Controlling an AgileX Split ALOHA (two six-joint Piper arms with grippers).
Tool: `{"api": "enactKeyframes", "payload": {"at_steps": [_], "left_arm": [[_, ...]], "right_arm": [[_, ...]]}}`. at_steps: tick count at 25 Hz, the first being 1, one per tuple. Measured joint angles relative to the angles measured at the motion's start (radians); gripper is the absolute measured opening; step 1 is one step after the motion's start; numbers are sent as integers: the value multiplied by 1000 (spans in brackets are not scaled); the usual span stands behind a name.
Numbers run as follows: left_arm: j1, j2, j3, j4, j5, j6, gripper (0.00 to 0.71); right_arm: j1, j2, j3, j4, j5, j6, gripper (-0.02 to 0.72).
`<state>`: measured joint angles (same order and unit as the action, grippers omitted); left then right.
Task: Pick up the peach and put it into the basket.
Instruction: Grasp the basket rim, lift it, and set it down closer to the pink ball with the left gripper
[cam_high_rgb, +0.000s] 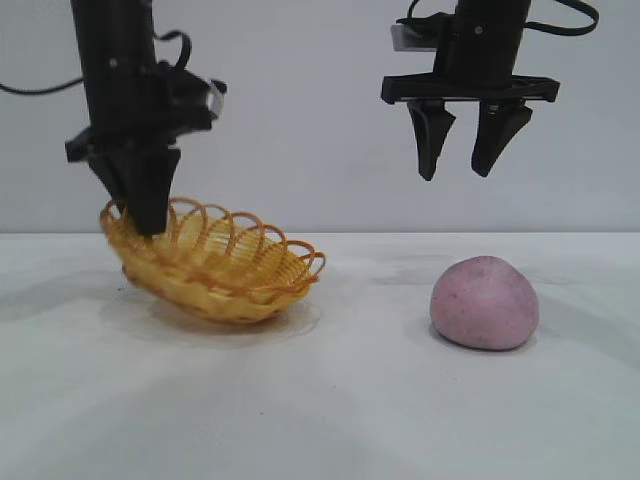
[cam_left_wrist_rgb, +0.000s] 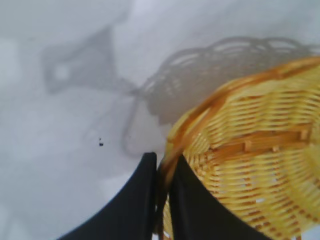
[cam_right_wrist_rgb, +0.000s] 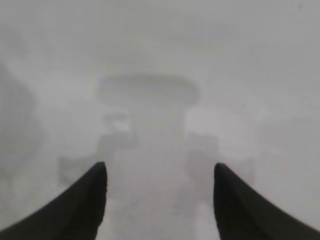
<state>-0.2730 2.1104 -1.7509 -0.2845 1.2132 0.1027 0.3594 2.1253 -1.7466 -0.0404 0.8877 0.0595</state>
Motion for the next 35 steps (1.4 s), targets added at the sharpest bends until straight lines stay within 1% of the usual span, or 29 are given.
{"api": "enactKeyframes", "payload": {"at_steps": [3,6,9,10,12,15,17,24,29,30,31,34,35], "left_arm": [[0,-76,150,-45,-61,-28,0],[0,-160,324,-96,-179,-43,0],[0,-239,501,-202,-335,-47,0],[0,-252,543,-233,-378,-47,0],[0,-264,599,-300,-426,-30,0],[0,-265,663,-358,-460,6,0],[0,-265,684,-376,-473,27,0],[0,-205,689,-412,-497,81,0],[0,-175,689,-491,-519,182,0],[0,-174,689,-495,-524,188,64],[0,-174,689,-500,-526,193,64],[0,-174,689,-508,-533,197,228],[0,-174,689,-508,-533,197,308]], "right_arm": [[0,0,0,0,-2,0,419],[0,0,0,0,-3,0,419],[0,0,0,0,-6,0,419],[0,0,0,0,-6,0,419],[0,0,-1,0,-7,0,419],[0,0,-6,0,-7,0,419],[0,0,-8,0,-10,0,419],[0,0,-8,0,-11,0,419],[0,0,-8,0,-11,0,419],[0,0,-8,0,-11,0,419],[0,0,-8,0,-10,0,419],[0,0,-8,0,-10,0,419],[0,0,-8,0,-10,0,419]]}}
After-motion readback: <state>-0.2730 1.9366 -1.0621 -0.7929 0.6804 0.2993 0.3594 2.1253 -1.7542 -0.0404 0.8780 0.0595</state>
